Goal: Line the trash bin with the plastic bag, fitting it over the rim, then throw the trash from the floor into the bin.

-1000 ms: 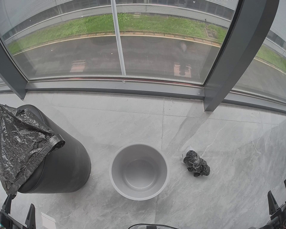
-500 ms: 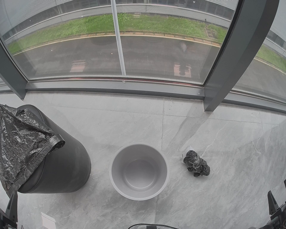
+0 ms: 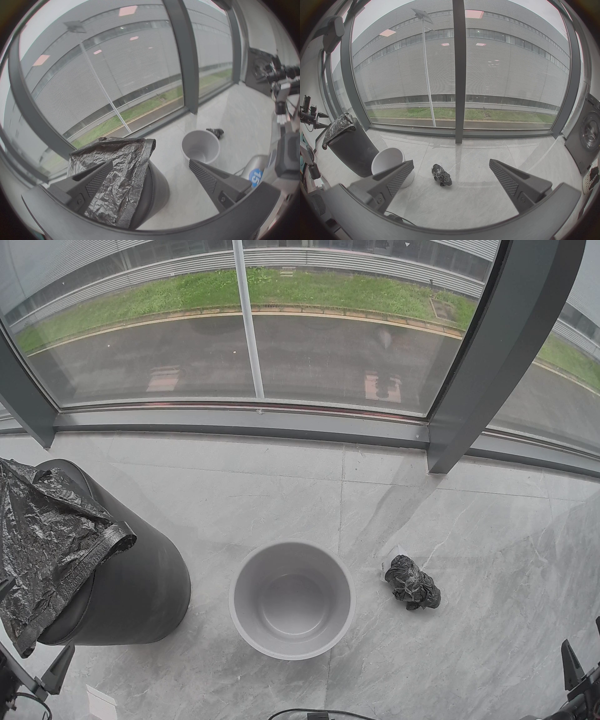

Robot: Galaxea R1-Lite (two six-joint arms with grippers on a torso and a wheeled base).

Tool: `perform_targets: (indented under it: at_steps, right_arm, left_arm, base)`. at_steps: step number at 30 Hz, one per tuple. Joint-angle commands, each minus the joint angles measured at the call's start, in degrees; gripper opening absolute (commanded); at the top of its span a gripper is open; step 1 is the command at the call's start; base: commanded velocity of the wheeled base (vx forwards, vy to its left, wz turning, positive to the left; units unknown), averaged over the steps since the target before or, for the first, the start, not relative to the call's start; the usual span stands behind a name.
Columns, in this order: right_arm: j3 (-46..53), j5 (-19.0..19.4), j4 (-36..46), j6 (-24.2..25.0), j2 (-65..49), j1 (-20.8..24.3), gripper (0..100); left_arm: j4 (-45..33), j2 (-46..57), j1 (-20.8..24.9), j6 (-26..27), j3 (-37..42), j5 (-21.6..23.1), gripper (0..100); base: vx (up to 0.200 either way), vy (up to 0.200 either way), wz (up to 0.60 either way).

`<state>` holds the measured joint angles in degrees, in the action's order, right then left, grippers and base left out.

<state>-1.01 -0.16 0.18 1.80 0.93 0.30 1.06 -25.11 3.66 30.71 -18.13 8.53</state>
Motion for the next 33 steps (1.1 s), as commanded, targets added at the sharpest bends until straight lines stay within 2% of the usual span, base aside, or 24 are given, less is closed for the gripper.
perform_targets:
  at_steps: [1, 2, 3, 5, 9, 12, 14, 15, 16, 17, 18, 20, 21, 23, 26, 33]
  right_arm:
    - [0.8, 0.0, 0.0, 0.0, -0.9, 0.0, 100]
    - [0.8, 0.0, 0.0, 0.0, -0.9, 0.0, 100]
    - [0.8, 0.0, 0.0, 0.0, -0.9, 0.0, 100]
    - [0.8, 0.0, 0.0, 0.0, -0.9, 0.0, 100]
    - [0.8, 0.1, 0.0, 0.0, -0.9, 0.0, 100]
    - [0.8, 0.1, 0.0, 0.0, -0.9, 0.0, 100]
    - [0.8, 0.1, 0.1, 0.0, -0.9, 0.0, 100]
    - [0.8, 0.1, 0.0, 0.0, -0.9, 0.0, 100]
    - [0.8, 0.1, 0.1, 0.0, -0.9, 0.0, 100]
    - [0.8, 0.1, 0.1, 0.0, -0.9, 0.0, 100]
    - [0.8, 0.1, 0.1, 0.0, -0.9, 0.0, 100]
    - [0.8, 0.1, 0.0, 0.0, -0.9, 0.0, 100]
    - [0.8, 0.1, 0.0, 0.0, -0.9, 0.0, 100]
    - [0.8, 0.1, 0.0, 0.0, -0.9, 0.0, 100]
    - [0.8, 0.1, 0.0, 0.0, -0.9, 0.0, 100]
    - [0.8, 0.1, 0.1, 0.0, -0.9, 0.0, 100]
  left_arm:
    - [1.1, -11.8, 1.0, 6.9, -2.6, 0.4, 100]
    - [1.1, -12.2, 1.1, 7.6, -2.7, 0.4, 100]
    - [1.6, -13.8, 1.4, 12.2, -3.4, 0.3, 100]
    - [2.1, -16.2, 1.4, 17.6, -4.6, 0.3, 100]
    - [2.3, -21.8, 2.9, 21.8, -7.3, 0.3, 100]
    - [2.5, -24.6, 5.3, 21.2, -8.5, -0.4, 100]
    - [3.7, -26.7, 8.7, 20.0, -9.2, -3.1, 100]
    - [3.8, -26.8, 9.0, 19.8, -9.3, -3.3, 100]
    - [5.2, -28.8, 12.1, 18.1, -9.3, -6.2, 100]
    - [5.7, -29.5, 13.2, 17.5, -9.3, -7.5, 100]
    - [7.4, -31.6, 16.0, 15.9, -9.1, -11.0, 100]
    - [10.5, -34.2, 19.5, 13.9, -8.7, -15.3, 100]
    - [10.5, -34.2, 19.5, 13.9, -8.7, -15.3, 100]
    - [15.2, -37.3, 23.5, 11.8, -8.1, -18.7, 100]
    - [18.5, -39.0, 24.0, 11.0, -7.4, -19.6, 100]
    - [19.6, -37.9, 23.0, 10.8, -4.4, -20.0, 100]
  base:
    - [0.0, 0.0, 0.0]
    - [0.0, 0.0, 0.0]
    - [0.0, 0.0, 0.0]
    - [0.0, 0.0, 0.0]
    - [0.0, 0.0, 0.0]
    - [0.0, 0.0, 0.0]
    - [0.0, 0.0, 0.0]
    - [0.0, 0.0, 0.0]
    - [0.0, 0.0, 0.0]
    - [0.0, 0.0, 0.0]
    - [0.0, 0.0, 0.0]
    - [0.0, 0.0, 0.0]
    - [0.0, 0.0, 0.0]
    - [0.0, 0.0, 0.0]
    - [0.0, 0.0, 0.0]
    - [0.0, 0.0, 0.0]
